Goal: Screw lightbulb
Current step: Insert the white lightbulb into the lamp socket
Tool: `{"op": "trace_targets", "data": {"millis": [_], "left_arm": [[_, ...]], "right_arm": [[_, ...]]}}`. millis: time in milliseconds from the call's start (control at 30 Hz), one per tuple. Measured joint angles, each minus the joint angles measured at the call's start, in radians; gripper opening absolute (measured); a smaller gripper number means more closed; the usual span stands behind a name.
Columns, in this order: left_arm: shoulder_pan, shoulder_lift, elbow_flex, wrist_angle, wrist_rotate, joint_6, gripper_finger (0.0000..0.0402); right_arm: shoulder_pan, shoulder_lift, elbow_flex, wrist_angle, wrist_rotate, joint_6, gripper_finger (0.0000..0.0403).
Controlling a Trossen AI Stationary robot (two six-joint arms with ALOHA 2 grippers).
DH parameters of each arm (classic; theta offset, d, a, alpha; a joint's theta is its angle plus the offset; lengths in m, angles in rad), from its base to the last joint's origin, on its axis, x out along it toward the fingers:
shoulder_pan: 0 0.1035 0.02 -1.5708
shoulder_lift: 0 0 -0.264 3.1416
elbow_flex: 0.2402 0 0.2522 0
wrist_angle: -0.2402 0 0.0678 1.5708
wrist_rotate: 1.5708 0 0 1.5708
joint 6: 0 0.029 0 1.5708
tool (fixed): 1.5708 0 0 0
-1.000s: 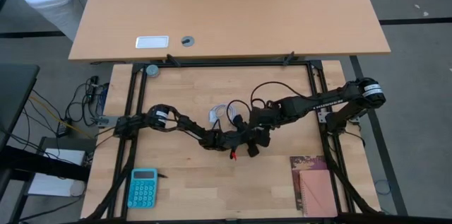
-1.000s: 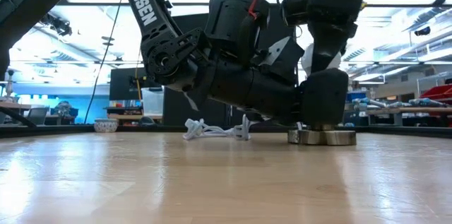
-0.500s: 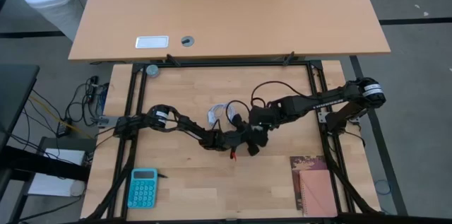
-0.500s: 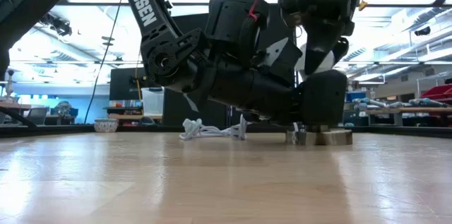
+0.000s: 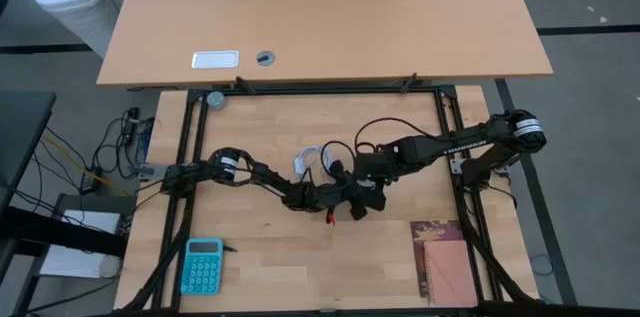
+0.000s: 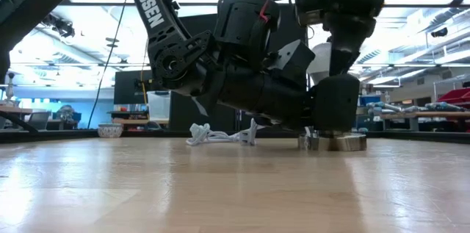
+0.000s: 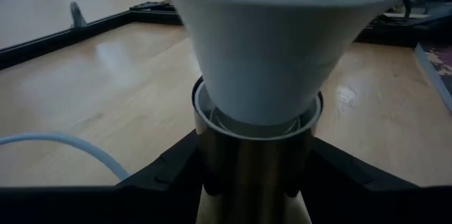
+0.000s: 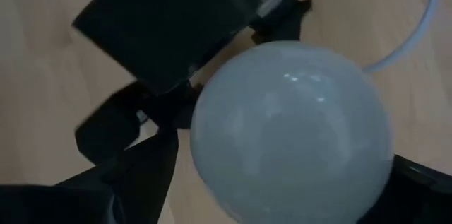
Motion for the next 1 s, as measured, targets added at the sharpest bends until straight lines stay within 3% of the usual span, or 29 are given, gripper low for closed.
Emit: {"op": "trace_targets", "data": {"millis": [333,633,1000], "left_arm": [[0.005,-0.001,0.001,0.002,0.153,0.121,0.0198],[0.038,-0.002,0.002,0.000,0.364,0.153,0.0198],[0.076,-0.002,0.002,-0.002,0.560,0.165,0.0198]], "right_arm": [[0.000,-0.001,0.000,-0.026,-0.018,-0.286,0.0350],[0.042,-0.001,0.000,-0.044,-0.004,-0.558,0.0346],[0.063,0.000,0.000,-0.038,0.013,-0.743,0.0337]]}}
